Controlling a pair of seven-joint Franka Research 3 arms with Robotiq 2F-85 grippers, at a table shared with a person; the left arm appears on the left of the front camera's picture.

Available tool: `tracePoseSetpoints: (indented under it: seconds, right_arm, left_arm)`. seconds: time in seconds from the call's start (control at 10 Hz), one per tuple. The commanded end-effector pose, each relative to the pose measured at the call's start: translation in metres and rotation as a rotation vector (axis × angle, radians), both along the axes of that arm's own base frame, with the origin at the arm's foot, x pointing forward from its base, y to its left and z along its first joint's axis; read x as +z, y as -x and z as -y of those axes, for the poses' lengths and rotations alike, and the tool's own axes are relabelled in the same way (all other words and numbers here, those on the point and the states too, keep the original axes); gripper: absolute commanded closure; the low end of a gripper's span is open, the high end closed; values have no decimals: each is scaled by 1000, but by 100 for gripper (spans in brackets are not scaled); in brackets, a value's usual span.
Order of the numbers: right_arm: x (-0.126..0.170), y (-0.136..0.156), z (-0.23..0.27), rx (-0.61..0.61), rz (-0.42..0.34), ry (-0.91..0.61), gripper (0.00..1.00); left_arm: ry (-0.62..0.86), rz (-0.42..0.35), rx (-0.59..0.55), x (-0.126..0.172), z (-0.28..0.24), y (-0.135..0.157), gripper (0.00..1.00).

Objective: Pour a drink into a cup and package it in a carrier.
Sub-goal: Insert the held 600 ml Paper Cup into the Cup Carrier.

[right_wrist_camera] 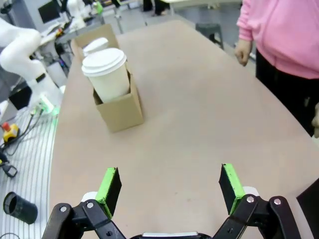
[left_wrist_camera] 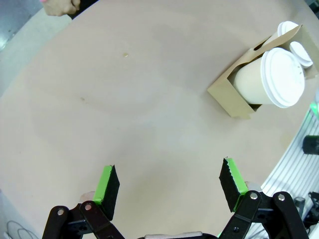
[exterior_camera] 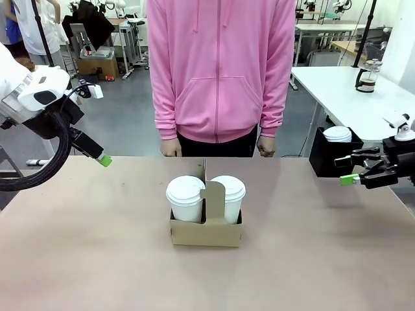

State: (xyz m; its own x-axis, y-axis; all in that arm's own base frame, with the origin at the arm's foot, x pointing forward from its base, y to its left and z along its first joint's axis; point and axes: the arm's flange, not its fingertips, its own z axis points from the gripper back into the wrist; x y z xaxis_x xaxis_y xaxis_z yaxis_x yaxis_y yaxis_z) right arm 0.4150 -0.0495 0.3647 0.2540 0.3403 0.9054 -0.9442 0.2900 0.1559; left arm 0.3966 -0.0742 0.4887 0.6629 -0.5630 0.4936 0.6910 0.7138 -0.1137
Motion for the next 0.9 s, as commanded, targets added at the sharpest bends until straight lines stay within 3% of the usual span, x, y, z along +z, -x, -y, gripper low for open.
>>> tracePoseSetpoints:
  seconds: [0.0,0.8]
  right_arm:
    - [4,-2,2,8,7,-14,0]
    - [4,-2,2,8,7,-14,0]
  left_arm:
    - [1,5,-3,0,-1,0,0]
    - [1,5,-3,0,-1,0,0]
